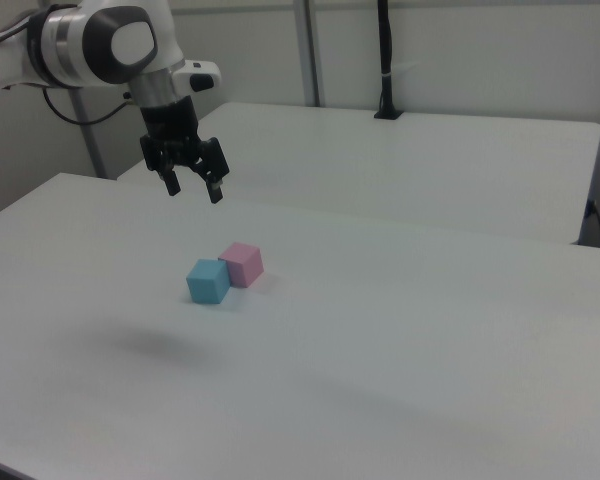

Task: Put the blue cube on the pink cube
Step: 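Move the open gripper down over the light-blue cube, then close the gripper on the light-blue cube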

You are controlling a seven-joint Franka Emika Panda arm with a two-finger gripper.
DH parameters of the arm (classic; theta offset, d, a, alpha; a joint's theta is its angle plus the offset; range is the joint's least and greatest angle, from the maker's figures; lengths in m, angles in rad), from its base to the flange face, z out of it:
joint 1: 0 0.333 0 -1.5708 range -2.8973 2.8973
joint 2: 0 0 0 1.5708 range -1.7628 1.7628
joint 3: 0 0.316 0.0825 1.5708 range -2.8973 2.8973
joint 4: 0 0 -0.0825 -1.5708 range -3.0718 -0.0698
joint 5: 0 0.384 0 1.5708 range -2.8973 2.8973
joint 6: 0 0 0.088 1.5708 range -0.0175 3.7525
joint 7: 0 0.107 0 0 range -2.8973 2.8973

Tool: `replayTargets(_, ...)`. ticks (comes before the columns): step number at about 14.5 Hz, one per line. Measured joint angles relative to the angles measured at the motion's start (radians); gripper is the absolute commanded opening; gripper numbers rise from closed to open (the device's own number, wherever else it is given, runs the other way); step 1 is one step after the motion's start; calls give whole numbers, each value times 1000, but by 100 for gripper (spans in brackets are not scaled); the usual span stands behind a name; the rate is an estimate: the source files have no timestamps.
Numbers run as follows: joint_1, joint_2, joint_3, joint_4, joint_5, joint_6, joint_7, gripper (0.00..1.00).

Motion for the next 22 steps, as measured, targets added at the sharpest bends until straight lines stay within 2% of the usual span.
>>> replayTargets(10, -12, 0, -5, -9, 0, 0, 0, 100)
replayTargets(12, -7, 11, -4, -26, 1, 74, -2, 100)
replayTargets(16, 19, 116, 8, -83, 1, 193, -6, 100)
replayTargets(22, 92, 268, 11, -101, 1, 318, -6, 100)
